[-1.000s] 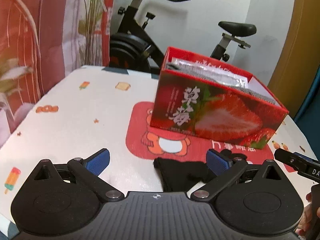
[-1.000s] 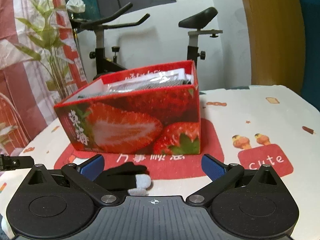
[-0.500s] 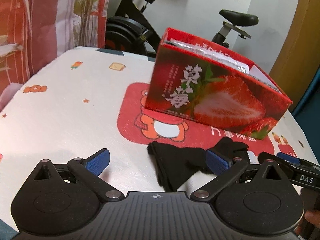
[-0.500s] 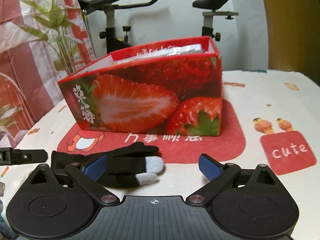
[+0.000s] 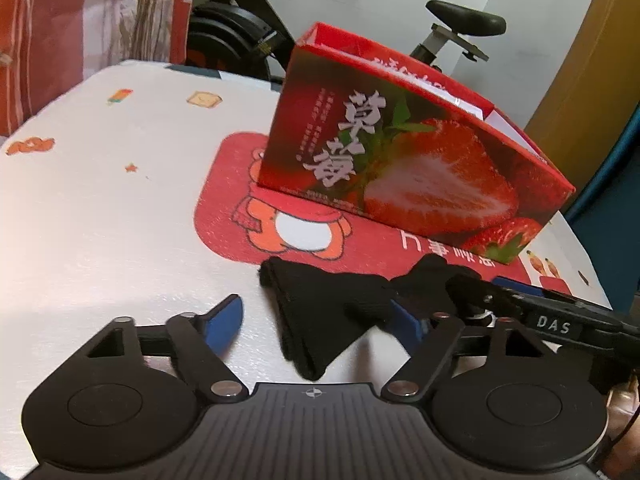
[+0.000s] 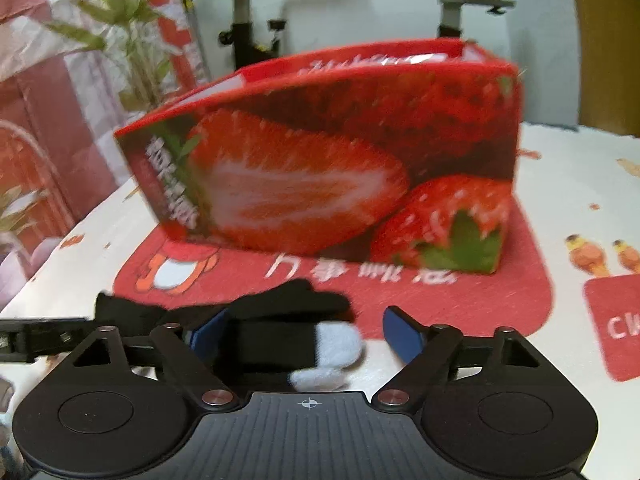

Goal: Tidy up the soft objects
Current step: 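Close both grippers on the black gloves, then lift the black gloves with both grippers over the red box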

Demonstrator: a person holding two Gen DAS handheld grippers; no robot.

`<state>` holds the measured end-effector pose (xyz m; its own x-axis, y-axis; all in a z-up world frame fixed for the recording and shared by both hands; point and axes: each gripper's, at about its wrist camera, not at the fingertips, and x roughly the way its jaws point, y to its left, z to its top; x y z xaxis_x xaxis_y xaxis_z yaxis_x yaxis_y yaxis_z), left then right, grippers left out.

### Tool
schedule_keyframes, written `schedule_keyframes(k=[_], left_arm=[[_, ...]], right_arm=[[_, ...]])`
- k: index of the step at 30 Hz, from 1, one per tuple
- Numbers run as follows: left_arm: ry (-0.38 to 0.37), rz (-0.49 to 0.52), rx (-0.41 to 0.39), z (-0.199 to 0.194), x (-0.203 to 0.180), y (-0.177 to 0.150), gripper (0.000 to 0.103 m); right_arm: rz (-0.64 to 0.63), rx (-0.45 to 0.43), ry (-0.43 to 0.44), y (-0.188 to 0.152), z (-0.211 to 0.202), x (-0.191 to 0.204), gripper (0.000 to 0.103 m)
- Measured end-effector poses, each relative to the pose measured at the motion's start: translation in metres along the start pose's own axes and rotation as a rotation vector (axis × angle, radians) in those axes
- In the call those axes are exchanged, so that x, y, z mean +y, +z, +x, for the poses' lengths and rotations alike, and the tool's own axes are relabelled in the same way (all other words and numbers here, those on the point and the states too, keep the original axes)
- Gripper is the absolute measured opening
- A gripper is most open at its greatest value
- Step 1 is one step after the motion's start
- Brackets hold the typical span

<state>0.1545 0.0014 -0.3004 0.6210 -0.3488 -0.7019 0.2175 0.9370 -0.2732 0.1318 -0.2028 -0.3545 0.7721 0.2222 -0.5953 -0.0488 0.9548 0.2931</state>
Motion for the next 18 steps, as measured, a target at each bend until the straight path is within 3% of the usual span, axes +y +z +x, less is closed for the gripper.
schedule_keyframes(k=[8, 11, 13, 15, 16, 18], left_arm=[[-0.031, -0.003, 0.026, 0.010, -0.001, -0.003, 0.070], [-0.038, 0.011, 0.020, 0.011, -0.003, -0.005, 0.053], [-0.043, 0.021, 0.020, 0.012, -0.004, -0.005, 0.045], [-0.037, 0.033, 0.022, 0.012, -0.006, -0.006, 0.024], [-0.035, 0.035, 0.026, 0.012, -0.006, -0.007, 0.024], [-0.039, 0.031, 0.034, 0.012, -0.005, -0.008, 0.021]], right_arm=[[-0.028, 0.023, 0.031, -0.001, -0.002, 0.006, 0.081], [-0.034, 0.032, 0.035, -0.002, -0.002, 0.007, 0.078], [-0.043, 0.036, 0.038, -0.003, -0.004, 0.010, 0.072], [-0.045, 0.042, 0.045, -0.004, -0.005, 0.013, 0.062], [-0.042, 0.043, 0.049, -0.004, -0.006, 0.013, 0.058], [-0.015, 0.055, 0.081, -0.004, -0.007, 0.012, 0.034]])
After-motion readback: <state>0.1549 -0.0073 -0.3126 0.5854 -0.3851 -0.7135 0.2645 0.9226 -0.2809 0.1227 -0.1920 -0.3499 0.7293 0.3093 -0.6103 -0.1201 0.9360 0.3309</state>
